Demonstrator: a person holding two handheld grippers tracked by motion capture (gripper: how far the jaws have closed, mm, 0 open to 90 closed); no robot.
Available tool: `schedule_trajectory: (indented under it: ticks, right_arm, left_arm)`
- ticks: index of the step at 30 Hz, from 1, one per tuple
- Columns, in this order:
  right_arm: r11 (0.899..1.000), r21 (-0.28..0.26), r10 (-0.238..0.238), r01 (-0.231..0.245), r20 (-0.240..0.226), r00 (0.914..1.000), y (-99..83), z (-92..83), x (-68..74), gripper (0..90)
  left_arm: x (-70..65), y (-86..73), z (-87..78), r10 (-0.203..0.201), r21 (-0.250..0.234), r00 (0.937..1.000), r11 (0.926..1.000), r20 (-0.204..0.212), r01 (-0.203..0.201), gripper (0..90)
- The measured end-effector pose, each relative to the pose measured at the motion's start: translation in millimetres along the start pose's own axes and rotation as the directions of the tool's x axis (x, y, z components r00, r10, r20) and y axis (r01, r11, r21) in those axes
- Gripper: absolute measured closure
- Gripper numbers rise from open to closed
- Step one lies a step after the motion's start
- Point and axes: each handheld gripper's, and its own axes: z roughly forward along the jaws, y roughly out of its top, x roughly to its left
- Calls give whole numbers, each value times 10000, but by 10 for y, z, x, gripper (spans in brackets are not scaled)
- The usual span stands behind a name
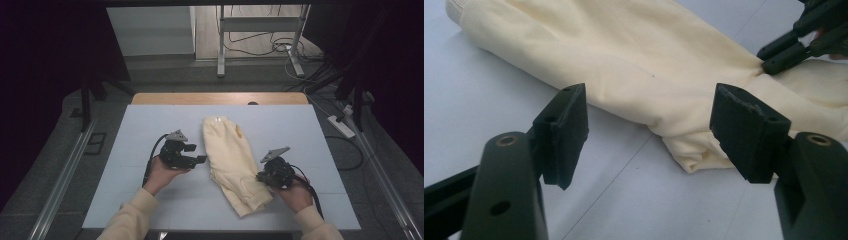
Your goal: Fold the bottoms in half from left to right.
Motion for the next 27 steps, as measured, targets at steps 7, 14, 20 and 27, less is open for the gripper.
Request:
schedule_trajectory:
  ticks: [7, 14, 20, 27]
  right_arm:
    - [9854, -1705, 9, -29, -121, 9999, 104, -267, 96, 566]
    - [9779, -1932, -955, 801, -715, 9929, 200, -307, 373, 528]
    - [9767, -1643, -1595, 1380, -1261, 9791, 256, -175, 618, 497]
    - [9777, -889, -1998, 1901, -1174, 9728, 256, 27, 767, 474]
  left_arm:
    - [1, 1, 2, 14, 2, 10000, 10000, -12, -14, 319]
    - [-2, 2, 4, 39, 10, 10000, 10000, -13, -39, 319]
    - [4, -1, 3, 8, 0, 10000, 10000, -17, -8, 319]
    - [7, -3, 0, 1, -3, 10000, 10000, -27, -1, 318]
